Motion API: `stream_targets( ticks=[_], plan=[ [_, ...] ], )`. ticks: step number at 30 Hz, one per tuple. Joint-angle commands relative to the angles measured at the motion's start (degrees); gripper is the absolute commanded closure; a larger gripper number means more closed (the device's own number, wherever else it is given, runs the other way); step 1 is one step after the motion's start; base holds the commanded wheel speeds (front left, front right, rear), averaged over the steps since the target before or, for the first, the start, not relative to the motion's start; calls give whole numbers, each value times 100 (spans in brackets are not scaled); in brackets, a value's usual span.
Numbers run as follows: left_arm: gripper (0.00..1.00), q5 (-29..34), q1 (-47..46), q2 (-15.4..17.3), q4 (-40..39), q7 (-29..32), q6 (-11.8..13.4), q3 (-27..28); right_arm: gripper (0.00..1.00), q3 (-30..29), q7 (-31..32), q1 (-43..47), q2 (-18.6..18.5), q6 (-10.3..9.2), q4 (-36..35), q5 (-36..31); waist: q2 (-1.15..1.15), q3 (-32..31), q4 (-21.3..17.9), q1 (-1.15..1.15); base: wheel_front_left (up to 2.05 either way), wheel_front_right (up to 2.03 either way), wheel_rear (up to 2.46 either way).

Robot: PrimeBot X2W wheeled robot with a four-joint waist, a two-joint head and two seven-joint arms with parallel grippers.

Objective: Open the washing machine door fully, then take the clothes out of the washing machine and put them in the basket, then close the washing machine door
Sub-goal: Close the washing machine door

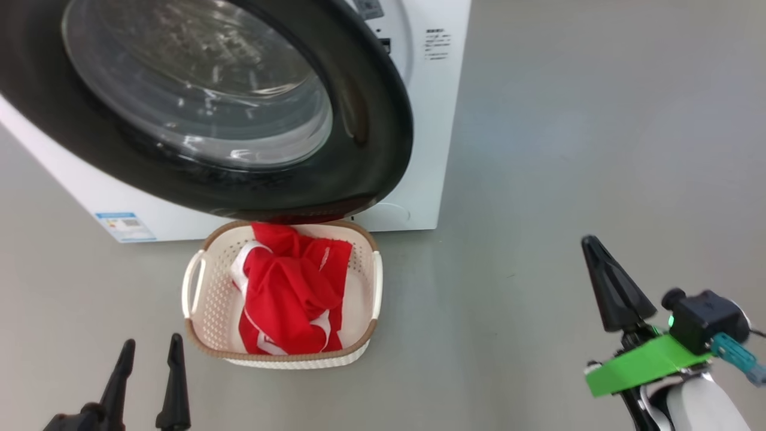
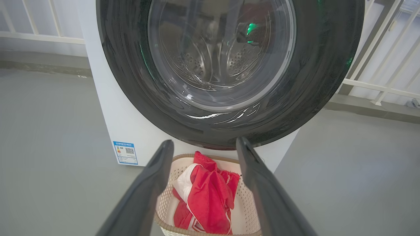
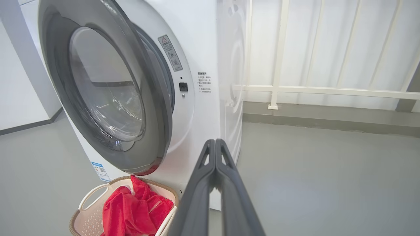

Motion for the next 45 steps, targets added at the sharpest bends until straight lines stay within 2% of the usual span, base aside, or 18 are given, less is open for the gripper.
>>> stream_targets(
  ticks=[1,20,45],
  plan=[
    [0,28,-238,42,-158,-70,-17,166,100,206,-27,-248,-50,9,-112,36,0,90,135,0,0,0,0],
    [0,-93,-583,-60,-233,-70,-17,-114,100,874,-27,-1533,-31,9,352,99,0,654,670,0,0,0,0],
    [0,-254,-974,-62,-281,-70,-17,-532,100,1126,-27,-2677,-40,9,1047,94,0,1357,1093,0,0,0,0]
  ],
)
